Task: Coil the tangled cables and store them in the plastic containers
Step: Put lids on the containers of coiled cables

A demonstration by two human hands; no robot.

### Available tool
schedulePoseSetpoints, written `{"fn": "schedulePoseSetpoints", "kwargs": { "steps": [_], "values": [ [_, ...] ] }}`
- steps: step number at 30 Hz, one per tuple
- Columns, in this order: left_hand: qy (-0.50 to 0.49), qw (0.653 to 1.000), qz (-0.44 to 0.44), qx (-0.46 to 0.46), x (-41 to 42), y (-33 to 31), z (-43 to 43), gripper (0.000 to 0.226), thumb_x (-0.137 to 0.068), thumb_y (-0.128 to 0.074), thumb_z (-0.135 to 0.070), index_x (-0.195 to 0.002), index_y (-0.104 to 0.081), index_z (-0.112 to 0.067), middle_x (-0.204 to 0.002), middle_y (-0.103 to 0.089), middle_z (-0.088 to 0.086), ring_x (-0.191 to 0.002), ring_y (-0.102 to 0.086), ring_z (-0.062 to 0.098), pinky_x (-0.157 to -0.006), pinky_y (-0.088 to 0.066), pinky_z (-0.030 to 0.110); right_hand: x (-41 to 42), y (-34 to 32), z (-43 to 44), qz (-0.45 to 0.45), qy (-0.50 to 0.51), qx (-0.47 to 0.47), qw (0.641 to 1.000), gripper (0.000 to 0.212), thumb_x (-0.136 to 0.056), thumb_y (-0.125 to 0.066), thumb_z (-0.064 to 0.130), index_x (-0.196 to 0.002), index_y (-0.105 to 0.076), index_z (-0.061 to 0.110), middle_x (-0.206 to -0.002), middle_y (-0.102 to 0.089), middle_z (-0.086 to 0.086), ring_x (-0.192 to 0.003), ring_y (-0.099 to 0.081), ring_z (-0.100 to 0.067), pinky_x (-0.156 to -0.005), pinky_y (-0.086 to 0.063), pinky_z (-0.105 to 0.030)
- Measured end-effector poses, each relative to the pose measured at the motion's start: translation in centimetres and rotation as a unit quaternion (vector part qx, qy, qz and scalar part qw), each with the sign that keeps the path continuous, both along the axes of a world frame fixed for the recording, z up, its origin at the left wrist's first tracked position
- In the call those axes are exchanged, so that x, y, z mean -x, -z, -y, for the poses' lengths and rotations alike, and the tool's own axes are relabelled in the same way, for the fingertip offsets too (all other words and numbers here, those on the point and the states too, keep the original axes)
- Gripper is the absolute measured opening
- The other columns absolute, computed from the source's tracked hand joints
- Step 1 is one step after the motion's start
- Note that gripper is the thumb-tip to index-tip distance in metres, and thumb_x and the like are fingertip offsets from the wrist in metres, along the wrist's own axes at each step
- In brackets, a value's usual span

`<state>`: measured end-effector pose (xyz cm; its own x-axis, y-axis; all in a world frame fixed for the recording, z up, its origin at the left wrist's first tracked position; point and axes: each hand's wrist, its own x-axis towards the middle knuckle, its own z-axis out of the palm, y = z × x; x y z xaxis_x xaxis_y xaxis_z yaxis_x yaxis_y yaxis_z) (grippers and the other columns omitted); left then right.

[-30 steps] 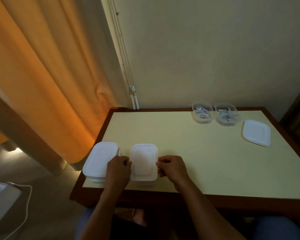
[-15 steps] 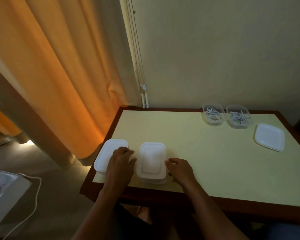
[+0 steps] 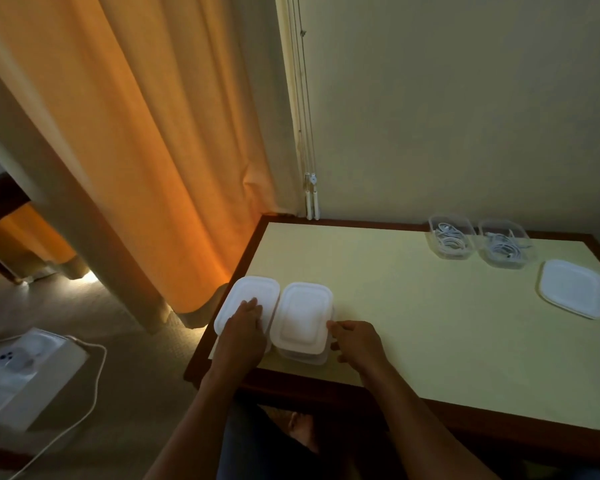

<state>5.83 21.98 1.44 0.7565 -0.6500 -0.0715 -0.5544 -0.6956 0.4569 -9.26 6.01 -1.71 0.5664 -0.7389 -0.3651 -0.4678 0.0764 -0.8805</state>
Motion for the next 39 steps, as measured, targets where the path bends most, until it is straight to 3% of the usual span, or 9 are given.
{"fn": "schedulePoseSetpoints", "kwargs": {
  "steps": [2, 4, 7, 12, 18, 23, 29, 35, 39],
  "values": [
    [-0.017, 0.999, -0.010, 0.027, -0.2, 0.1, 0.1, 0.047, -0.106, -0.048, -0.011, -0.152, -0.043, -0.007, -0.161, -0.040, 0.010, -0.151, -0.034, 0.026, -0.124, -0.024, 0.042, 0.3, 0.0, 0.3, 0.005, -0.003, 0.002, 1.000, 0.017, -0.094, -0.065, 0.038, -0.085, -0.075, 0.027, -0.084, -0.075, 0.005, -0.082, -0.073, -0.020, -0.085, -0.059, -0.051],
    [-0.026, 0.997, -0.009, 0.073, 0.2, 0.0, 0.6, 0.041, -0.106, -0.050, -0.014, -0.146, -0.052, -0.008, -0.152, -0.052, 0.009, -0.142, -0.046, 0.024, -0.120, -0.031, 0.039, 0.9, -0.1, 1.2, 0.015, 0.002, 0.018, 1.000, 0.027, -0.094, -0.064, 0.039, -0.110, -0.075, 0.021, -0.093, -0.076, 0.006, -0.082, -0.073, -0.016, -0.086, -0.059, -0.049],
    [-0.029, 0.990, -0.010, 0.134, 1.4, -0.6, 2.5, 0.033, -0.104, -0.056, -0.016, -0.136, -0.062, -0.015, -0.138, -0.064, 0.003, -0.128, -0.057, 0.019, -0.112, -0.040, 0.035, 2.4, -0.9, 3.2, 0.023, 0.011, 0.051, 0.998, 0.038, -0.093, -0.066, 0.042, -0.125, -0.070, 0.021, -0.109, -0.074, 0.003, -0.086, -0.073, -0.013, -0.088, -0.059, -0.046],
    [0.044, 0.982, 0.009, 0.183, 4.3, -1.1, 7.6, 0.025, -0.100, -0.061, -0.013, -0.124, -0.069, -0.017, -0.126, -0.068, -0.004, -0.114, -0.059, 0.009, -0.099, -0.033, 0.015, 6.3, -2.0, 8.3, 0.036, 0.043, 0.119, 0.991, 0.037, -0.092, -0.067, 0.045, -0.126, -0.068, 0.031, -0.104, -0.073, 0.009, -0.095, -0.071, -0.014, -0.088, -0.059, -0.049],
    [0.100, 0.973, -0.062, 0.197, 8.6, -0.9, 15.5, 0.023, -0.099, -0.066, -0.023, -0.122, -0.070, -0.022, -0.116, -0.066, -0.015, -0.104, -0.060, -0.002, -0.091, -0.046, 0.016, 13.0, -2.5, 14.8, 0.024, 0.119, 0.170, 0.978, 0.034, -0.095, -0.067, 0.038, -0.127, -0.068, 0.027, -0.101, -0.074, 0.006, -0.090, -0.072, -0.014, -0.086, -0.059, -0.046],
    [0.113, 0.968, -0.111, 0.197, 11.6, -0.7, 23.6, 0.019, -0.098, -0.067, -0.024, -0.115, -0.075, -0.018, -0.103, -0.071, -0.012, -0.087, -0.062, -0.008, -0.075, -0.046, 0.005, 18.0, -2.3, 20.3, 0.024, 0.198, 0.171, 0.965, 0.032, -0.095, -0.067, 0.032, -0.125, -0.069, 0.023, -0.097, -0.073, 0.003, -0.082, -0.072, -0.013, -0.084, -0.060, -0.048],
    [0.077, 0.964, -0.196, 0.163, 13.5, 1.1, 33.7, 0.018, -0.098, -0.066, -0.029, -0.108, -0.075, -0.018, -0.088, -0.076, -0.004, -0.083, -0.072, 0.013, -0.084, -0.062, 0.043, 22.0, -0.8, 27.3, -0.009, 0.246, 0.180, 0.952, 0.033, -0.096, -0.067, 0.031, -0.126, -0.069, 0.017, -0.104, -0.073, -0.005, -0.090, -0.071, -0.021, -0.089, -0.058, -0.044],
    [0.008, 0.969, -0.215, 0.123, 12.1, 4.6, 41.4, 0.038, -0.093, -0.067, -0.046, -0.109, -0.074, -0.013, -0.098, -0.076, 0.008, -0.091, -0.073, 0.028, -0.083, -0.063, 0.047, 24.6, 1.8, 33.5, -0.173, 0.351, 0.200, 0.898, 0.039, -0.095, -0.067, 0.033, -0.126, -0.065, 0.009, -0.127, -0.065, -0.016, -0.118, -0.059, -0.036, -0.094, -0.049, -0.042],
    [-0.026, 0.966, -0.225, 0.128, 11.5, 5.4, 45.0, 0.040, -0.095, -0.066, -0.044, -0.073, -0.071, -0.011, -0.079, -0.075, 0.013, -0.081, -0.074, 0.035, -0.083, -0.061, 0.046, 25.3, 3.6, 36.3, -0.242, 0.370, 0.187, 0.877, 0.044, -0.092, -0.070, 0.031, -0.124, -0.059, 0.003, -0.123, -0.058, -0.021, -0.107, -0.060, -0.037, -0.083, -0.050, -0.042]
  ]
}}
